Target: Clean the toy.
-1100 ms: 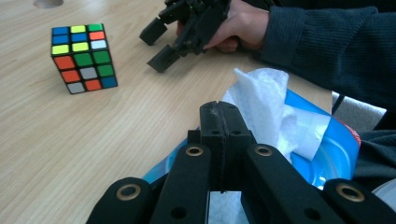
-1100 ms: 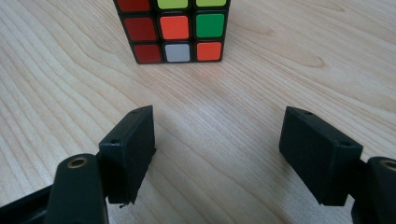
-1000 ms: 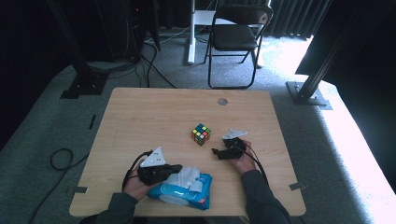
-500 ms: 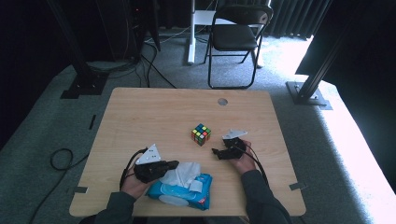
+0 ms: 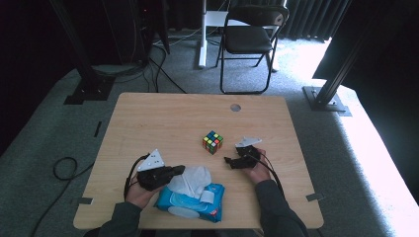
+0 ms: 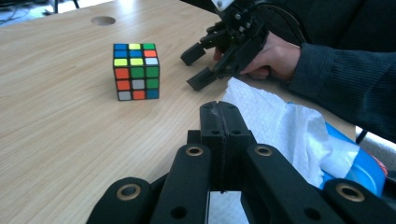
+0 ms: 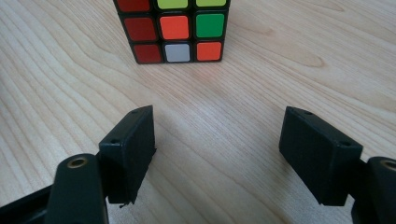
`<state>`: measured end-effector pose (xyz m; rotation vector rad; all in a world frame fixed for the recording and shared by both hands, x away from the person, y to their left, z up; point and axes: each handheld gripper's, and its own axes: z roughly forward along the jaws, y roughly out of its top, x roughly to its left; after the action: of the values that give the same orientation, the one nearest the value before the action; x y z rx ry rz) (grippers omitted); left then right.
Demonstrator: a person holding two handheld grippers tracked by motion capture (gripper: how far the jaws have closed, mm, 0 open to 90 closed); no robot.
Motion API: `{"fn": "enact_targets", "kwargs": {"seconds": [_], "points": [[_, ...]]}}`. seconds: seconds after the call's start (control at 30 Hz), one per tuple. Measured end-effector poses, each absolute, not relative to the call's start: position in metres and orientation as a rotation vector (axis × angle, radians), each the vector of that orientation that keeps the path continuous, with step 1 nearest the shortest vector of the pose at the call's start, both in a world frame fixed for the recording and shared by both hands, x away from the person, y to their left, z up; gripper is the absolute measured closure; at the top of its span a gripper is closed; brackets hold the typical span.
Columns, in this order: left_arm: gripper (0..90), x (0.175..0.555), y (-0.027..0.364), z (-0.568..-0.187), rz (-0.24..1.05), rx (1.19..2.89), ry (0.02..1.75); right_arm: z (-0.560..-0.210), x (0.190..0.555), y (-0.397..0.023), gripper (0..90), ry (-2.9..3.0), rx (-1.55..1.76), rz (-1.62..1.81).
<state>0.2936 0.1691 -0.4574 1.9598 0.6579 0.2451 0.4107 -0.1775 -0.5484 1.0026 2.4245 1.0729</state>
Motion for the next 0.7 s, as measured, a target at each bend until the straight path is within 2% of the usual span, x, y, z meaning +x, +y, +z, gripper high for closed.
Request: {"fn": "enact_targets", "kwargs": {"seconds": [0.7], "points": [[90.0,0.303,0.187,-0.454,0.284,1.907,0.748,-0.548,0.411,-0.177,26.5,2.424,1.004,1.074]]}}
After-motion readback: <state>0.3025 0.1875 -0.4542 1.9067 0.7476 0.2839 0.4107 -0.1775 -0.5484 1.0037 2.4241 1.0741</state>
